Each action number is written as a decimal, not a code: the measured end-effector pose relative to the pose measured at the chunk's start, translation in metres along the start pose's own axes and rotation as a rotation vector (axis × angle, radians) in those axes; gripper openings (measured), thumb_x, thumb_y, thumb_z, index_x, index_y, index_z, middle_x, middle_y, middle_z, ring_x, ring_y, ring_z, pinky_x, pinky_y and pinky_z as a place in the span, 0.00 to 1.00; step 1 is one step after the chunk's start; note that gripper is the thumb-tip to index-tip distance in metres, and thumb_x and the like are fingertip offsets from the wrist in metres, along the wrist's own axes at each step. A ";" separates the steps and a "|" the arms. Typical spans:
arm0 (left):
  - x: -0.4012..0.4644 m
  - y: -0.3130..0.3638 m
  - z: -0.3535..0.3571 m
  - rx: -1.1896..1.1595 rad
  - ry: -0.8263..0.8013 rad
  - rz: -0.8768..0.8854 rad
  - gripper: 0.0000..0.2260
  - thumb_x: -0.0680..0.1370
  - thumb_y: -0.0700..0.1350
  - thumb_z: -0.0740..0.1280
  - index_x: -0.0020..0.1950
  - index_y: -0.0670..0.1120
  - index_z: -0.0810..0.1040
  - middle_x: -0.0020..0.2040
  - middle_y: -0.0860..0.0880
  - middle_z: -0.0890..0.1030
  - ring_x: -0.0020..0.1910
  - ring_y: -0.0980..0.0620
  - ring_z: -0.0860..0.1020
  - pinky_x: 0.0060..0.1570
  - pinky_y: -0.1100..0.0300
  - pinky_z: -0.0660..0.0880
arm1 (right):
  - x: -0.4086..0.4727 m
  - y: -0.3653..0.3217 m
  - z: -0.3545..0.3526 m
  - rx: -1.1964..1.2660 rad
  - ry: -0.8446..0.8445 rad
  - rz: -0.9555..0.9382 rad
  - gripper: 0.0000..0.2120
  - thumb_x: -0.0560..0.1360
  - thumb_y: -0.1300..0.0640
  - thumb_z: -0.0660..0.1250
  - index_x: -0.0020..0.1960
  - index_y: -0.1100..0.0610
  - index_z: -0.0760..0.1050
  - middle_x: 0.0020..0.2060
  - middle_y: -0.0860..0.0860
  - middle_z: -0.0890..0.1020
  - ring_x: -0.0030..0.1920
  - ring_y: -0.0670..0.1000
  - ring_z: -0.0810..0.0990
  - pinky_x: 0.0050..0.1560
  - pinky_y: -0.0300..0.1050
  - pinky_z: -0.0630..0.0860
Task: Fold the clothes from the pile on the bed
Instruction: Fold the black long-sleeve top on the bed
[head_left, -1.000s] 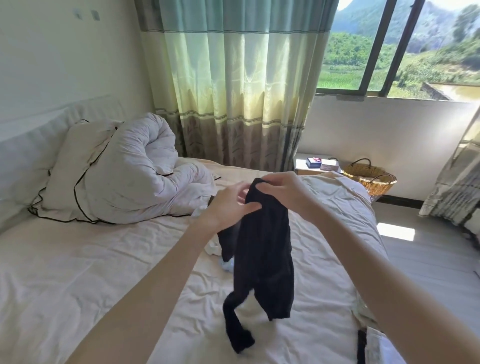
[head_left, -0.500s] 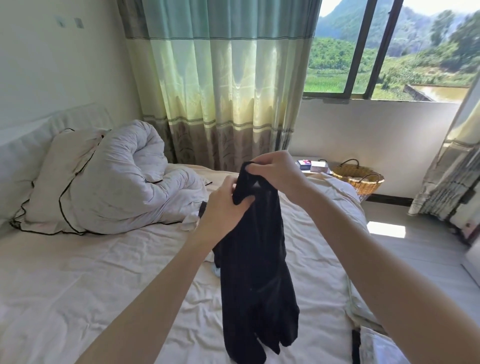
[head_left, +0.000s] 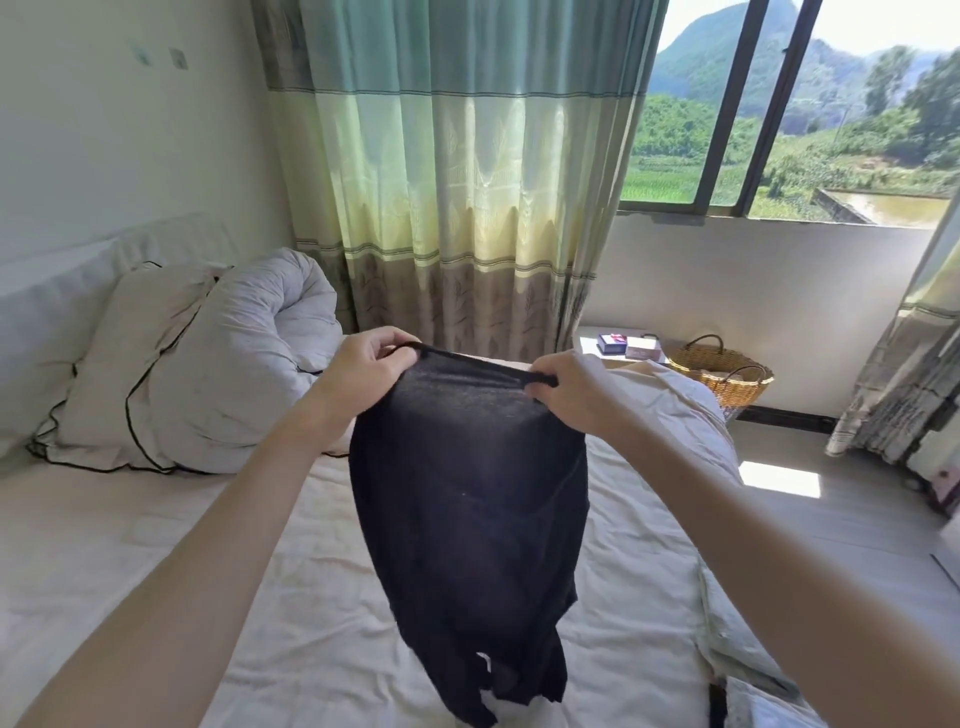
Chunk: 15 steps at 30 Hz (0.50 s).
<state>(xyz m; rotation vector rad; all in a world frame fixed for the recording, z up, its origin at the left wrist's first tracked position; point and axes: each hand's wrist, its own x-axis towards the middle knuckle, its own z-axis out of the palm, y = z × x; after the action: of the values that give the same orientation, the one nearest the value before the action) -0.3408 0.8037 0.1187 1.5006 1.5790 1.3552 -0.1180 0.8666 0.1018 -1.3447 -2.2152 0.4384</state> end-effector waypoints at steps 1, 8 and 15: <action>0.001 0.000 -0.005 0.030 0.028 0.018 0.09 0.78 0.39 0.64 0.42 0.51 0.80 0.37 0.53 0.80 0.36 0.60 0.75 0.40 0.70 0.70 | 0.000 0.005 0.003 -0.037 0.010 0.003 0.07 0.76 0.61 0.65 0.49 0.57 0.81 0.42 0.52 0.81 0.48 0.54 0.78 0.44 0.40 0.68; 0.004 -0.014 -0.049 0.409 0.257 0.091 0.10 0.75 0.37 0.64 0.43 0.52 0.79 0.42 0.49 0.80 0.37 0.54 0.74 0.45 0.60 0.69 | -0.007 0.041 0.012 -0.017 0.051 0.141 0.10 0.73 0.67 0.64 0.50 0.60 0.80 0.46 0.55 0.82 0.49 0.54 0.78 0.49 0.46 0.75; -0.002 -0.025 -0.084 0.511 0.327 -0.080 0.04 0.72 0.36 0.69 0.44 0.44 0.80 0.39 0.47 0.79 0.40 0.49 0.76 0.45 0.59 0.73 | 0.005 0.026 -0.017 0.413 0.092 0.203 0.10 0.72 0.66 0.66 0.37 0.53 0.79 0.37 0.50 0.80 0.42 0.50 0.77 0.49 0.46 0.75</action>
<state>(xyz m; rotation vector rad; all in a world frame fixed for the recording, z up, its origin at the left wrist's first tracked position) -0.4254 0.7818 0.1226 1.5222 2.3023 1.2558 -0.0913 0.8831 0.1041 -1.3315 -1.7929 0.8395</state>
